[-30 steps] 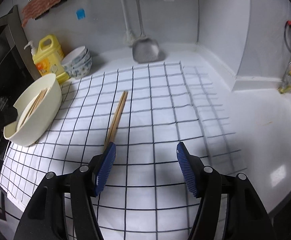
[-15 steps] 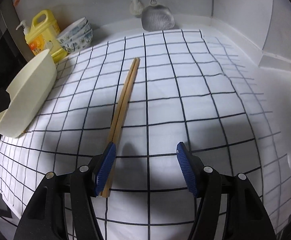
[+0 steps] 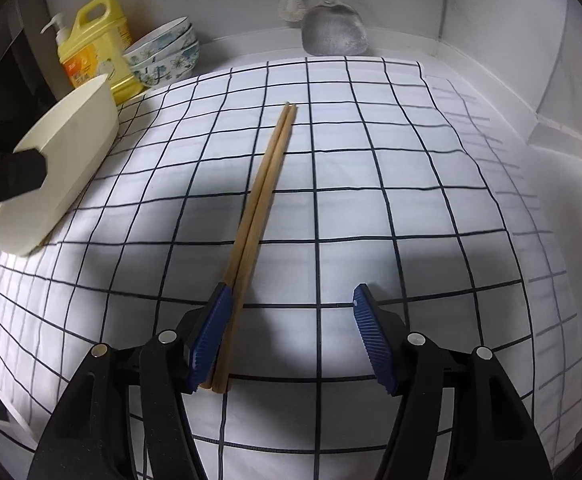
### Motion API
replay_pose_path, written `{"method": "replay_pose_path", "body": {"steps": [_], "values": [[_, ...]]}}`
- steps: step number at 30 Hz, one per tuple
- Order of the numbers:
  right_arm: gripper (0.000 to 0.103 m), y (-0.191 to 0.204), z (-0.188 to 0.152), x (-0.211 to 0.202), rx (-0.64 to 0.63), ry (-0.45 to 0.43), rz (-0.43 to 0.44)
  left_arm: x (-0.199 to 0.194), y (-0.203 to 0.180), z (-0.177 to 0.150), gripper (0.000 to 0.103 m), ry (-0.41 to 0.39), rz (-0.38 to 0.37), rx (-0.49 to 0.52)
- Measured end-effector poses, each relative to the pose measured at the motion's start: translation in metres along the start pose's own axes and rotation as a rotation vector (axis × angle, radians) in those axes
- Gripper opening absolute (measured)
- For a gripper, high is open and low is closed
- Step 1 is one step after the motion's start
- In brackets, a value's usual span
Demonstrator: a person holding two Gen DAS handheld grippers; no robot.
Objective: Organize utensils
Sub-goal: 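Lower the right gripper onto the last chopstick pair on the mat, then close the left and right grippers on one chopstick each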
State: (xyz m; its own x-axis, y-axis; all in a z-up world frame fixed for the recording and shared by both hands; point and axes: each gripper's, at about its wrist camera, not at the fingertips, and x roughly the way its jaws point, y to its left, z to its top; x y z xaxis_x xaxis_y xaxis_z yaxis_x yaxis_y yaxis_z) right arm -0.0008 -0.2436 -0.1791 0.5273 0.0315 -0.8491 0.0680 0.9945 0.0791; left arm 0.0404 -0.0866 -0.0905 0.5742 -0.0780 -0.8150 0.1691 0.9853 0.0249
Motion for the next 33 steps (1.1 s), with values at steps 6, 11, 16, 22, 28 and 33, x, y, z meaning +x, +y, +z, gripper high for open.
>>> {"method": "replay_pose_path", "body": {"steps": [6,11,16,22,28,33], "values": [[0.061,0.003,0.000,0.000,-0.034,0.003,-0.029,0.002,-0.002,0.000,0.096,0.003,-0.003,0.004],[0.061,0.009,0.001,0.005,-0.061,0.019,-0.052,0.002,-0.004,0.000,0.096,0.003,0.004,0.011],[0.060,0.005,0.002,0.006,-0.063,0.001,-0.050,0.005,-0.006,-0.002,0.096,0.009,0.007,0.013],[0.060,-0.017,0.005,0.007,-0.039,-0.002,-0.065,0.016,-0.022,-0.006,0.096,0.012,-0.010,0.039],[0.060,-0.043,0.005,0.006,-0.020,-0.018,-0.081,0.031,-0.041,-0.007,0.096,0.017,-0.020,0.059],[0.060,-0.065,0.009,0.007,-0.022,-0.033,-0.097,0.045,-0.053,-0.006,0.096,0.028,-0.025,0.064]]}}
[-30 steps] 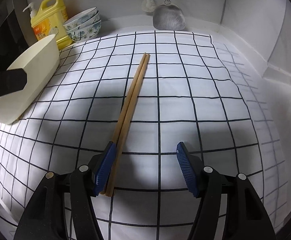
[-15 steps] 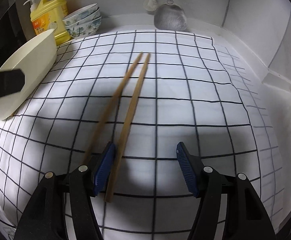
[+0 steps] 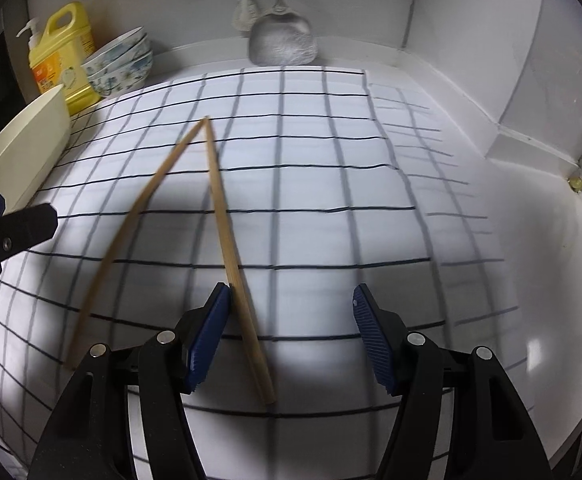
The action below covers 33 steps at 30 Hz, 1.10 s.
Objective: Organize utensils
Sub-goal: 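Close the left and right grippers on one chopstick each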
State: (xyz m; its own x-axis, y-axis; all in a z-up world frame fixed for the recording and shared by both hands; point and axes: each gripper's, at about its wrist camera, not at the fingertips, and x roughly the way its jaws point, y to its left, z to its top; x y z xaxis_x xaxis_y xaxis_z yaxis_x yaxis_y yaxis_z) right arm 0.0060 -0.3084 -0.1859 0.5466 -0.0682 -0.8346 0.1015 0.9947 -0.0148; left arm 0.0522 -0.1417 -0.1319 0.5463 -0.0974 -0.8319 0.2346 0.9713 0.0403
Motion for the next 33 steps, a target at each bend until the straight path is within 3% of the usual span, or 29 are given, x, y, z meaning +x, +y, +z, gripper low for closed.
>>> {"method": "replay_pose_path", "body": {"steps": [5,7,18,19,23,26,28,32,33], "values": [[0.060,-0.031,0.005,0.004,0.037,0.000,-0.034,0.013,-0.010,0.000,0.096,0.005,0.016,0.014],[0.060,-0.039,0.006,0.004,0.039,0.002,-0.007,0.020,-0.012,0.000,0.096,0.018,0.022,0.017],[0.061,-0.032,0.015,0.011,-0.109,-0.014,0.053,0.044,-0.023,-0.003,0.093,0.042,0.050,0.001],[0.061,-0.031,0.016,0.011,-0.116,-0.014,0.061,0.046,-0.024,-0.004,0.084,0.050,0.052,0.002],[0.061,-0.029,0.019,0.014,-0.133,-0.011,0.089,0.050,-0.025,-0.004,0.075,0.060,0.046,-0.017],[0.058,-0.028,0.020,0.015,-0.142,-0.010,0.103,0.048,-0.030,-0.004,0.061,0.052,0.030,-0.008],[0.052,-0.024,0.020,0.014,-0.160,-0.013,0.111,0.046,-0.034,-0.005,0.045,0.048,0.011,-0.003],[0.029,-0.013,0.018,0.011,-0.206,-0.013,0.131,0.043,-0.041,-0.006,0.024,0.048,-0.037,0.004],[0.023,-0.011,0.018,0.010,-0.216,-0.014,0.136,0.043,-0.043,-0.005,0.014,0.051,-0.049,0.015]]}}
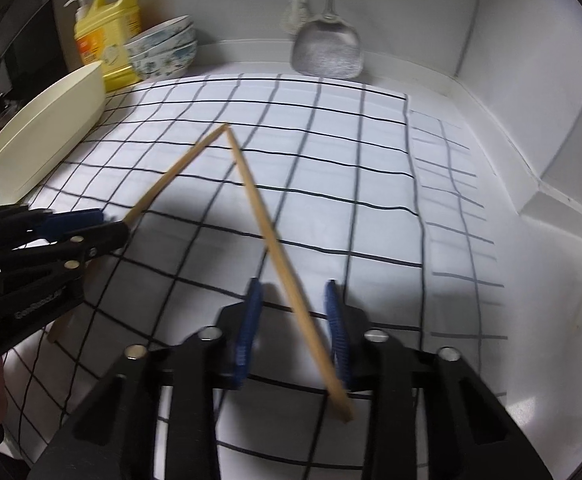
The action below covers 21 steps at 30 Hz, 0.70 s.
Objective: Organize utensils
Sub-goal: 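Close the left and right grippers on one chopstick each, then carry both held chopsticks over the white basin and lower them inside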
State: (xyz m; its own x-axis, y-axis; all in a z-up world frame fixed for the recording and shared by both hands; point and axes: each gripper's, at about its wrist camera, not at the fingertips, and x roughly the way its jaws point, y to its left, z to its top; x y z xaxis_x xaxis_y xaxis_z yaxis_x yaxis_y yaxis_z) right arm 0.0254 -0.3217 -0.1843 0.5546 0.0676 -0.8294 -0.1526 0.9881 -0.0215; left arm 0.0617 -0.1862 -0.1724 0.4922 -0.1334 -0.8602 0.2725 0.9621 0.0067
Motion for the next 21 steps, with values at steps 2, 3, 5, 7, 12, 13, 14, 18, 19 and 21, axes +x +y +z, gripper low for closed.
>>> {"method": "replay_pose_path", "body": {"steps": [2,3,5,7,12,13,14,18,19,21], "values": [[0.011,0.003,0.000,0.000,-0.009,-0.001,0.002,-0.001,-0.004,0.000,0.007,0.007,-0.005,0.012],[0.009,0.003,0.000,-0.001,-0.008,0.001,0.002,-0.002,-0.005,-0.001,0.007,0.008,-0.002,0.016],[0.007,0.002,0.000,-0.001,0.007,0.005,0.014,-0.003,-0.005,-0.002,0.007,0.017,-0.008,0.013],[0.006,0.000,0.000,-0.002,0.042,0.009,0.047,-0.005,-0.003,-0.004,0.007,0.025,-0.018,0.002],[0.006,0.003,-0.007,-0.015,0.096,0.002,0.084,-0.021,0.002,-0.008,0.007,0.016,-0.025,-0.012],[0.006,0.005,-0.008,-0.019,0.106,-0.004,0.089,-0.027,0.003,-0.009,0.007,0.011,-0.024,-0.016],[0.006,0.006,-0.009,-0.024,0.115,-0.010,0.092,-0.033,0.004,-0.009,0.007,0.004,-0.018,-0.021],[0.006,0.012,-0.008,-0.050,0.156,-0.056,0.106,-0.069,0.013,-0.010,0.007,-0.044,-0.007,-0.062],[0.006,0.014,-0.008,-0.056,0.163,-0.068,0.111,-0.078,0.014,-0.011,0.007,-0.056,-0.004,-0.067],[0.006,0.018,-0.005,-0.067,0.170,-0.089,0.117,-0.098,0.019,-0.011,0.007,-0.087,0.013,-0.072]]}}
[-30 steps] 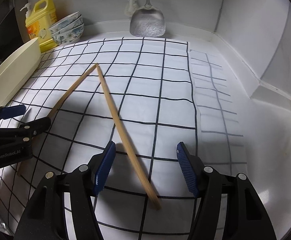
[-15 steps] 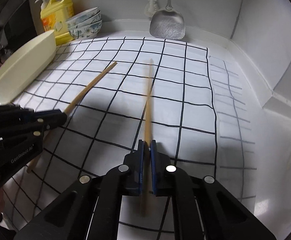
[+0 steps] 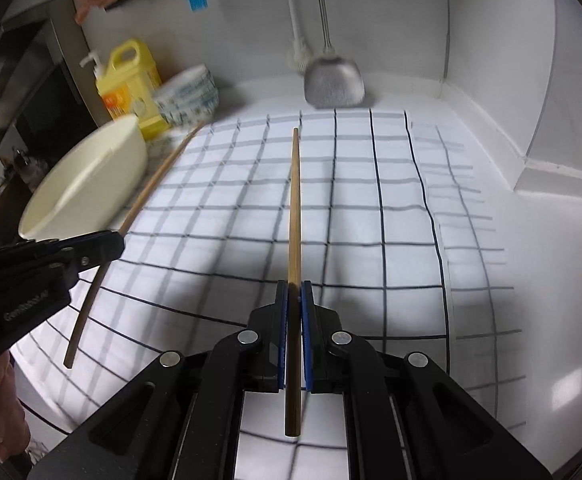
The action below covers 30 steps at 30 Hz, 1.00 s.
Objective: Organize utensils
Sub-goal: 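Carry both held chopsticks over the white basin and lower them inside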
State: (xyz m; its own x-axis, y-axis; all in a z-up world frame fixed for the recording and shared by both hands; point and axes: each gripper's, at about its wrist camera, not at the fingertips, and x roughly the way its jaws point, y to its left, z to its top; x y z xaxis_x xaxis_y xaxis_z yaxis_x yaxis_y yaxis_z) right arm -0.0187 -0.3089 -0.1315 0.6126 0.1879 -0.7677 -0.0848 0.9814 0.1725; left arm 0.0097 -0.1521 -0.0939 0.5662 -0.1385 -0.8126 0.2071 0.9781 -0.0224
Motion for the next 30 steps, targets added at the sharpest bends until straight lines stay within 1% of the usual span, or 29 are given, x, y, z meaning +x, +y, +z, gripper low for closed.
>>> {"method": "replay_pose_path", "body": {"steps": [3,6,9,12,14,17,21,22,25,27,30], "values": [[0.006,0.013,0.007,-0.017,-0.006,-0.030,0.005,-0.027,0.012,0.004,0.007,-0.036,0.022,-0.017],[0.006,0.033,0.016,-0.031,-0.039,-0.059,0.002,-0.055,0.032,0.008,0.007,-0.078,0.041,-0.047],[0.006,0.056,0.026,-0.045,-0.057,-0.084,0.013,-0.081,0.058,0.012,0.007,-0.111,0.045,-0.072],[0.006,0.084,0.036,-0.055,-0.057,-0.105,0.036,-0.097,0.080,0.016,0.007,-0.135,0.056,-0.079],[0.006,0.105,0.045,-0.057,-0.058,-0.117,0.048,-0.106,0.104,0.019,0.007,-0.148,0.055,-0.085],[0.006,0.141,0.059,-0.056,-0.065,-0.141,0.040,-0.114,0.140,0.025,0.007,-0.159,0.056,-0.083],[0.006,0.188,0.082,-0.041,-0.027,-0.150,0.058,-0.116,0.191,0.038,0.007,-0.143,0.049,-0.097],[0.006,0.196,0.087,-0.037,-0.024,-0.150,0.057,-0.115,0.208,0.045,0.007,-0.146,0.053,-0.098],[0.006,0.226,0.102,-0.023,-0.002,-0.153,0.061,-0.111,0.243,0.060,0.007,-0.148,0.053,-0.097],[0.006,0.243,0.113,-0.014,0.003,-0.161,0.061,-0.107,0.263,0.070,0.007,-0.154,0.048,-0.100],[0.006,0.263,0.125,0.001,-0.007,-0.145,0.053,-0.095,0.282,0.083,0.007,-0.144,0.047,-0.103]]}}
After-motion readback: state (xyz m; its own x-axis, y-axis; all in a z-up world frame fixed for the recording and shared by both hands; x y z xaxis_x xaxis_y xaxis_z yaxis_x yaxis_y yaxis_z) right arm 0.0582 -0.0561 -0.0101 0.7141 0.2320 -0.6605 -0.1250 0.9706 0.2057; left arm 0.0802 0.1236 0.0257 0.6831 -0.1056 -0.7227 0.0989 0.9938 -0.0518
